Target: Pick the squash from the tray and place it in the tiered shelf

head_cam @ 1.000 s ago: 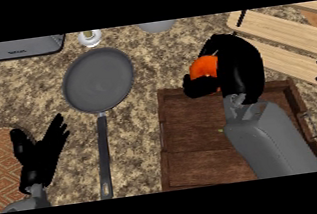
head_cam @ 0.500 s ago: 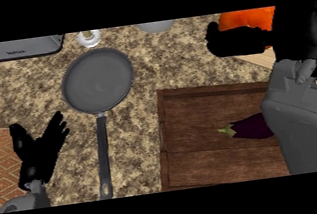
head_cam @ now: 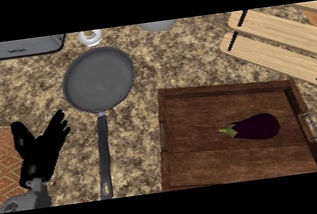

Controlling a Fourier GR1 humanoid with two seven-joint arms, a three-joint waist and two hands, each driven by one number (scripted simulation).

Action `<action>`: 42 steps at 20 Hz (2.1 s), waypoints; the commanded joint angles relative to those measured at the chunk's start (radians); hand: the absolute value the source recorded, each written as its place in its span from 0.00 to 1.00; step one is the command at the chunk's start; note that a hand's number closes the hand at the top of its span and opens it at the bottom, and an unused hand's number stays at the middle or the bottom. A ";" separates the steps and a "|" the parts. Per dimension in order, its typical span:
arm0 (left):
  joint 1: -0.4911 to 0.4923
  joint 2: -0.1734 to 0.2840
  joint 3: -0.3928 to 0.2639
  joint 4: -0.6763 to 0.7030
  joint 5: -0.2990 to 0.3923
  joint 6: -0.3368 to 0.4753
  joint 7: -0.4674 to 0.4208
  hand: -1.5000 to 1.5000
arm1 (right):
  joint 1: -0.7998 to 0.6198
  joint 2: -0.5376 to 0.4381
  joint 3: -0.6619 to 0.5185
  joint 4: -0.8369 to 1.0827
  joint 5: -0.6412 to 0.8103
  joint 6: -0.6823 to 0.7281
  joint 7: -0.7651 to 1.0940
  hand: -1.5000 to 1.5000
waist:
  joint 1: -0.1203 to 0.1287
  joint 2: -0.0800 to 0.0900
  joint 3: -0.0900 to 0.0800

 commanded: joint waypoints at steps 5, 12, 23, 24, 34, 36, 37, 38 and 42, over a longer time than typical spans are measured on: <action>0.003 0.003 0.014 0.015 0.009 -0.028 -0.022 0.50 | -0.146 -0.149 -0.126 0.244 -0.053 0.035 -0.044 1.00 | 0.009 0.003 0.000; 0.034 -0.023 0.001 -0.008 -0.015 0.002 -0.015 0.50 | -0.036 -0.239 -0.168 0.383 -0.122 0.028 -0.234 1.00 | 0.009 0.005 0.001; -0.002 -0.053 -0.021 0.003 -0.054 0.021 -0.015 0.50 | -0.098 -0.321 -0.157 0.675 -0.108 -0.118 -0.382 1.00 | 0.013 0.005 0.001; 0.000 -0.029 -0.006 -0.030 -0.028 -0.003 0.018 0.50 | -0.118 -0.361 -0.172 0.722 -0.106 -0.124 -0.409 1.00 | 0.016 0.006 0.001; 0.002 -0.024 0.027 0.034 -0.019 -0.030 -0.029 0.50 | -0.100 -0.356 -0.159 0.847 -0.123 -0.268 -0.553 1.00 | 0.011 0.005 0.001; 0.015 -0.008 0.039 0.024 -0.007 -0.050 -0.027 0.50 | -0.094 -0.371 -0.164 0.873 -0.138 -0.268 -0.598 1.00 | 0.012 0.006 0.001; -0.023 -0.015 0.048 0.090 -0.028 -0.027 -0.058 0.50 | -0.092 -0.378 -0.161 0.820 -0.152 -0.227 -0.576 1.00 | 0.003 0.004 0.000; -0.007 -0.022 0.025 0.019 -0.026 -0.026 -0.011 0.50 | -0.140 -0.393 -0.164 0.934 -0.132 -0.278 -0.615 1.00 | 0.016 0.007 0.001; 0.027 -0.021 0.009 -0.002 -0.051 -0.031 -0.033 0.50 | -0.124 -0.419 -0.125 0.929 -0.113 -0.212 -0.610 1.00 | 0.014 0.006 0.001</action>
